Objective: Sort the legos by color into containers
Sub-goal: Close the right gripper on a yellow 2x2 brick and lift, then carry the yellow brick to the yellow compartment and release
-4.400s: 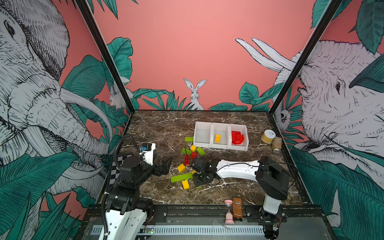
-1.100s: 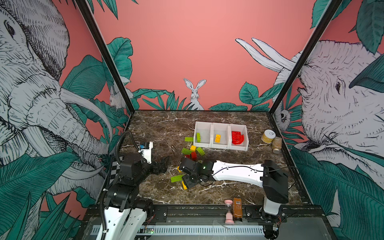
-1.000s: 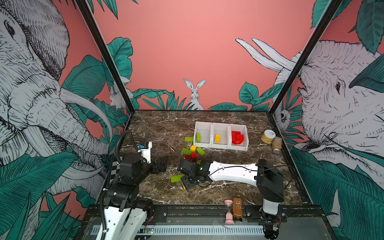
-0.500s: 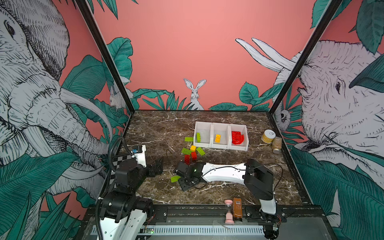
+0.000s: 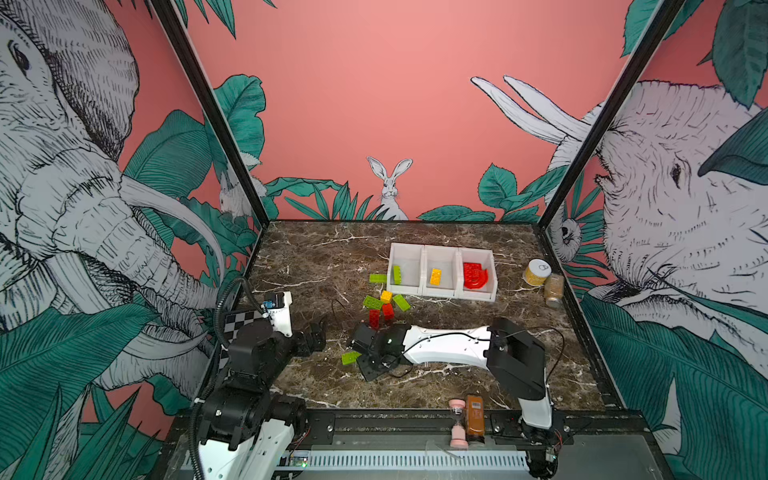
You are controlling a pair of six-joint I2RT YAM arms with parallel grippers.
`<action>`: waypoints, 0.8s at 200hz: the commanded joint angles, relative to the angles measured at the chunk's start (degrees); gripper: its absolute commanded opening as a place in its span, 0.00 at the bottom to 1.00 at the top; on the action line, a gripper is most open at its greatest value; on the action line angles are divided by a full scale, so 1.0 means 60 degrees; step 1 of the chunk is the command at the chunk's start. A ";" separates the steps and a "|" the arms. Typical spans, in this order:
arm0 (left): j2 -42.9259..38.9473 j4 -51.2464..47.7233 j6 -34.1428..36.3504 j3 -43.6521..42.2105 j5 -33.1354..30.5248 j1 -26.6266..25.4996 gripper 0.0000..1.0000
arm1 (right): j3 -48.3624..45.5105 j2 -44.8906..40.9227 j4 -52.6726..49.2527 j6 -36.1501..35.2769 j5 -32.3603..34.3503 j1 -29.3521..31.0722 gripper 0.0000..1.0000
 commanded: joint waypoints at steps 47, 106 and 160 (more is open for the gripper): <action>0.0318 0.0421 0.0218 -0.0197 0.1054 -0.0029 0.99 | -0.0967 -0.1921 0.0690 -0.0325 0.0146 -0.0619 0.30; 0.0534 0.0694 0.0290 -0.0332 0.1705 -0.0030 0.99 | -0.1340 -0.3716 -0.0077 -0.1992 0.0091 -0.3007 0.29; 0.1109 0.0854 0.0353 -0.0378 0.2586 -0.0034 0.99 | -0.0679 -0.3500 -0.0001 -0.3688 0.0043 -0.6094 0.29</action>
